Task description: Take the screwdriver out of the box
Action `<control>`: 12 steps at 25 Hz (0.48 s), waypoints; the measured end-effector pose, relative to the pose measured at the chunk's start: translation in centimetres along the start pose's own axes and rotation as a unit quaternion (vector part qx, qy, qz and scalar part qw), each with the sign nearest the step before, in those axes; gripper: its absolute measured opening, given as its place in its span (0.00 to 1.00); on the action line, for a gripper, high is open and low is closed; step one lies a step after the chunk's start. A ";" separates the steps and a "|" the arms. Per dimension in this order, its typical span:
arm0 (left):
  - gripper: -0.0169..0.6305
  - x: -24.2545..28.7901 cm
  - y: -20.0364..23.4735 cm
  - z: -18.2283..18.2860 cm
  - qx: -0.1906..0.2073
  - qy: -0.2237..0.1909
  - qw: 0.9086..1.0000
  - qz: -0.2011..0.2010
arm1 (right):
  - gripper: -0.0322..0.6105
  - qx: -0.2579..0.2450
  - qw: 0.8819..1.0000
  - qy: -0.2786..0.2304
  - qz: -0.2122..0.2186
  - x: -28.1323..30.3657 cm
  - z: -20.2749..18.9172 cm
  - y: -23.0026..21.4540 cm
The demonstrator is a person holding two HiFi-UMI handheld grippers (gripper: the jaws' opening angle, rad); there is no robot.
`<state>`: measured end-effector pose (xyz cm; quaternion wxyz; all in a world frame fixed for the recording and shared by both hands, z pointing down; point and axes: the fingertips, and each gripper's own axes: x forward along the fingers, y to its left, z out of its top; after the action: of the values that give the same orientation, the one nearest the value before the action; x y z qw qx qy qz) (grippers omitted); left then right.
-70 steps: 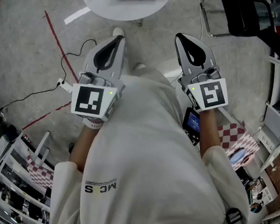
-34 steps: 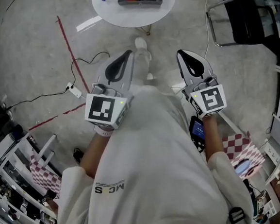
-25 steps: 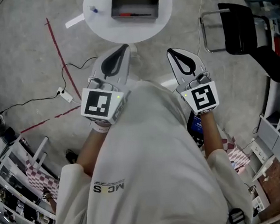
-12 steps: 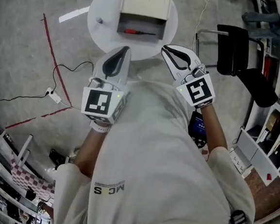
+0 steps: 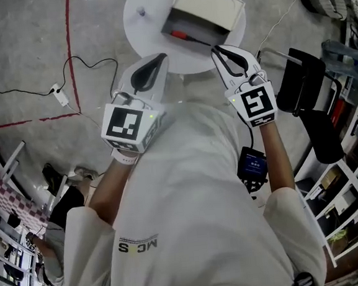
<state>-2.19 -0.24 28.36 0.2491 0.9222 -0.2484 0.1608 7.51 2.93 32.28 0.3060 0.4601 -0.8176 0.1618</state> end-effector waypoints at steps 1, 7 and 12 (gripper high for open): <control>0.03 0.4 0.2 -0.1 -0.002 0.000 1.000 0.003 | 0.09 -0.001 1.000 0.003 0.004 0.5 -0.3 -0.4; 0.03 2.4 0.5 -1.1 -0.002 0.010 1.000 0.020 | 0.13 -0.009 0.999 0.029 0.031 3.3 -3.0 -1.9; 0.03 3.6 0.9 -2.0 -0.003 0.017 0.999 0.027 | 0.13 -0.018 0.996 0.063 0.065 6.2 -5.4 -2.7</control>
<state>-0.07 -1.16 31.87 0.2515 0.9114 -0.2700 0.1820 9.30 0.39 40.37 0.3537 0.3898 -0.8276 0.1951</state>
